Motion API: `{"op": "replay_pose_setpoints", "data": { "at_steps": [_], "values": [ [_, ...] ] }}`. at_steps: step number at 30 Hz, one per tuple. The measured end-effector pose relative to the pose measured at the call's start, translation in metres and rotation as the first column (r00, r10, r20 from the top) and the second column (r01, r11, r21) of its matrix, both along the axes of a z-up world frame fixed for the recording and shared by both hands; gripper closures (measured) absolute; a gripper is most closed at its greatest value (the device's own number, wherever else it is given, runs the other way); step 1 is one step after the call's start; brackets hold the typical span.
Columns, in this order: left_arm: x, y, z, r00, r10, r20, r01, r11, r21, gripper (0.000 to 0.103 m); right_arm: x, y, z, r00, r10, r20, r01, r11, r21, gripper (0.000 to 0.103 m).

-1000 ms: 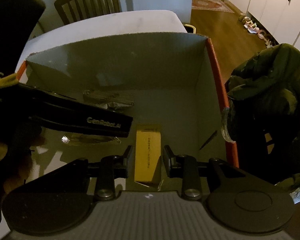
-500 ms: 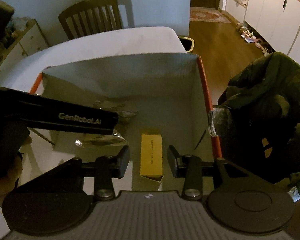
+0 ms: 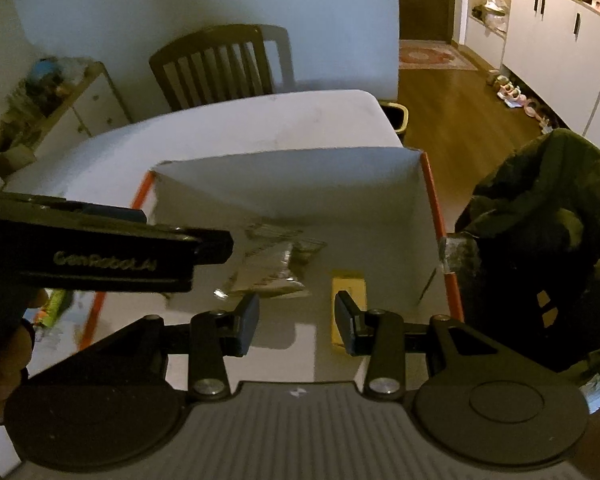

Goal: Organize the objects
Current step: 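Withdraw both tools from the cardboard box back to the pile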

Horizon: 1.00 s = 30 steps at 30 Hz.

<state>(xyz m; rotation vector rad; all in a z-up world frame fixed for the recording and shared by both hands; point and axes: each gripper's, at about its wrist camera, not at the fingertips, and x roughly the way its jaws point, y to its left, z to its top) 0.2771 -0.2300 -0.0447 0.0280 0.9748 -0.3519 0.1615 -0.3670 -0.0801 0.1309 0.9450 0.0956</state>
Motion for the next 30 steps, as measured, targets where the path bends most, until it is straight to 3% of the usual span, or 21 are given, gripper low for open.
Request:
{"op": "replay_pose_setpoints", "data": {
  "at_steps": [9,18,23,30],
  "values": [
    [-0.03,0.035,0.021,0.997,-0.004,0.077,0.007,0.999,-0.036,0.02,-0.02,0.021,0.02,0.998,0.01,0.064,-0.011,1.0,0.016,0.058],
    [-0.056,0.096,0.03,0.993,0.04,0.112,-0.033,0.998,-0.057,0.018,-0.037,0.056,0.034,0.993,0.011,0.12,-0.013,1.0,0.008,0.054],
    [-0.069,0.125,0.035,0.987,0.057,0.147,-0.049,0.997,-0.06,0.011,-0.044,0.076,0.039,0.99,0.0,0.14,-0.003,1.0,0.022,0.053],
    [-0.086,0.164,0.035,0.984,0.083,0.159,-0.074,0.995,-0.061,0.006,-0.058,0.105,0.046,0.981,-0.012,0.194,-0.001,0.998,0.066,0.041]
  ]
}}
